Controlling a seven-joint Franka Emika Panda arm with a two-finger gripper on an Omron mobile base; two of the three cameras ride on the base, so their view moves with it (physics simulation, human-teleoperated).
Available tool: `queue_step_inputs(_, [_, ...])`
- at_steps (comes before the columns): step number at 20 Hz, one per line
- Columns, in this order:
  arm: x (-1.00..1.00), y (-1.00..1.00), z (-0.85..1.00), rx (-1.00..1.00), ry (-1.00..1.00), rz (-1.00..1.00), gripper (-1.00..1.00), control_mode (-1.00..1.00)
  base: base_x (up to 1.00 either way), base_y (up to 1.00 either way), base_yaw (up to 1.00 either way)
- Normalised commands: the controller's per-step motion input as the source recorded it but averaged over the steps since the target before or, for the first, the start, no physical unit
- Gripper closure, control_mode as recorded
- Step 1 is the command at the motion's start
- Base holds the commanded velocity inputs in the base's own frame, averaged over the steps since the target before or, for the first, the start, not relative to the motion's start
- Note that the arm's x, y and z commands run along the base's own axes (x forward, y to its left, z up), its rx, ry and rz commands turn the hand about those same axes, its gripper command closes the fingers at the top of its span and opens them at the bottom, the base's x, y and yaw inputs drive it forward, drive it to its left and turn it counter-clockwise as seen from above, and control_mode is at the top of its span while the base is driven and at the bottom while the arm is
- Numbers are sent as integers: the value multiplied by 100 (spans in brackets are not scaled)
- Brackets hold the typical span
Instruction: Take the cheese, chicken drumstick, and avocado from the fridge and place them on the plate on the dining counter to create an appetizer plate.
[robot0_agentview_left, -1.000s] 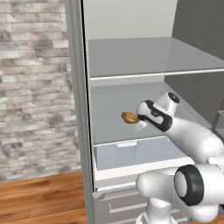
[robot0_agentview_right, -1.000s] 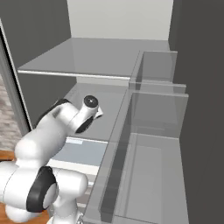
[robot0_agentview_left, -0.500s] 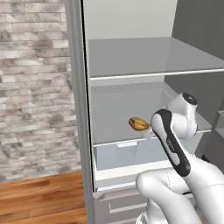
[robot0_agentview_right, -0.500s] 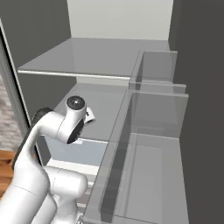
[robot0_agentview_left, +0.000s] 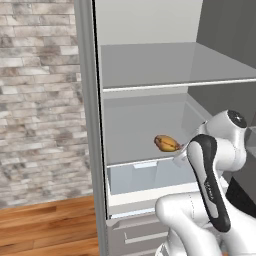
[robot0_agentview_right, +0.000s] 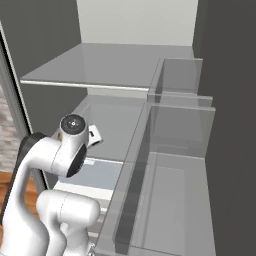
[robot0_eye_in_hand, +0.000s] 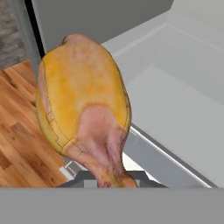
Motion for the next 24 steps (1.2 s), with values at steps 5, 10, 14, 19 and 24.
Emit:
queue_step_inputs(5, [-8,0,13,0,0,0,100,100,-10,0,0])
queue_step_inputs(10, [0,0,0,0,0,0,100,100,-40,0,0])
queue_step_inputs(14, [0,0,0,0,0,0,100,100,-97,0,0])
queue_step_inputs(19, [0,0,0,0,0,0,100,100,-59,40,-1])
queue_step_inputs(24, [0,0,0,0,0,0,100,100,-7,77,19])
